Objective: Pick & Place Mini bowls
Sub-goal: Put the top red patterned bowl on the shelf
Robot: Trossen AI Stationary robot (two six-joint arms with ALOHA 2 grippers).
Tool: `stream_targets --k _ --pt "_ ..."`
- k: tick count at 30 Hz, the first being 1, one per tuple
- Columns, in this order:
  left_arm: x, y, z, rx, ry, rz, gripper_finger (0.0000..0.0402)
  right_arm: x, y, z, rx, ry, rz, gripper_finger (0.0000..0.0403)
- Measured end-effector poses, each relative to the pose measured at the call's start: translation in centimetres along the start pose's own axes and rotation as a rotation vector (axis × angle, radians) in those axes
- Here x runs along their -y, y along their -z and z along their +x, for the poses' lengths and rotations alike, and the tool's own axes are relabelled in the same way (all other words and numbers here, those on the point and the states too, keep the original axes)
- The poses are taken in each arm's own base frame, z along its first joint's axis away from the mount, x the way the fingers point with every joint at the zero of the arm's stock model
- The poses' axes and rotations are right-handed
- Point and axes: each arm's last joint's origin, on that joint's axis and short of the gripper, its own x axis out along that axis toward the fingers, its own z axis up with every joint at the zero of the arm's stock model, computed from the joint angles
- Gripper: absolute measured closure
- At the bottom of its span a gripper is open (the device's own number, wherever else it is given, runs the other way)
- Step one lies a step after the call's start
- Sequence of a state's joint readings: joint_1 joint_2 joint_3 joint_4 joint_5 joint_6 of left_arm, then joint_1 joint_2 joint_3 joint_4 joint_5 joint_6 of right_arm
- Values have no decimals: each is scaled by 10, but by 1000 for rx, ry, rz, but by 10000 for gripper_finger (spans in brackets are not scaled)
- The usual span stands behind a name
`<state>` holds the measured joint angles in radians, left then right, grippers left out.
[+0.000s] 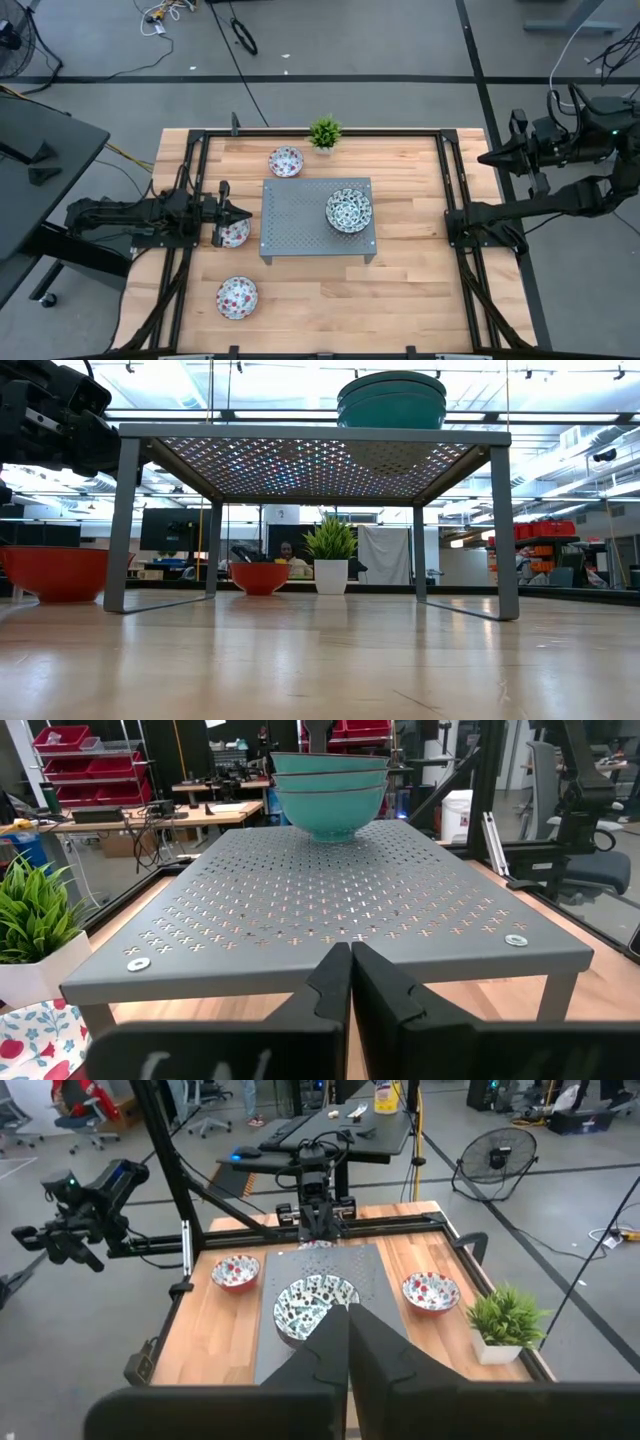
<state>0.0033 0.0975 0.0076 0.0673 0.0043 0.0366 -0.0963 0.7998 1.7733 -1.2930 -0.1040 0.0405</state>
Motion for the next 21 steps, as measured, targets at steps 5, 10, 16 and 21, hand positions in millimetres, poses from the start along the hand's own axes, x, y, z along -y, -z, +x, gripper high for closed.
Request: stream_targets --k 5,10,16,21 --pt "0 0 0 0 0 0 383 0 0 0 0 0 -7 377" --pt "0 0 0 0 0 0 383 0 0 0 -3 0 -7 375" --pt "0 0 0 0 0 0 383 0 0 0 -2 0 4 374" --pt "0 0 0 0 -1 0 383 0 0 0 -1 0 4 374"
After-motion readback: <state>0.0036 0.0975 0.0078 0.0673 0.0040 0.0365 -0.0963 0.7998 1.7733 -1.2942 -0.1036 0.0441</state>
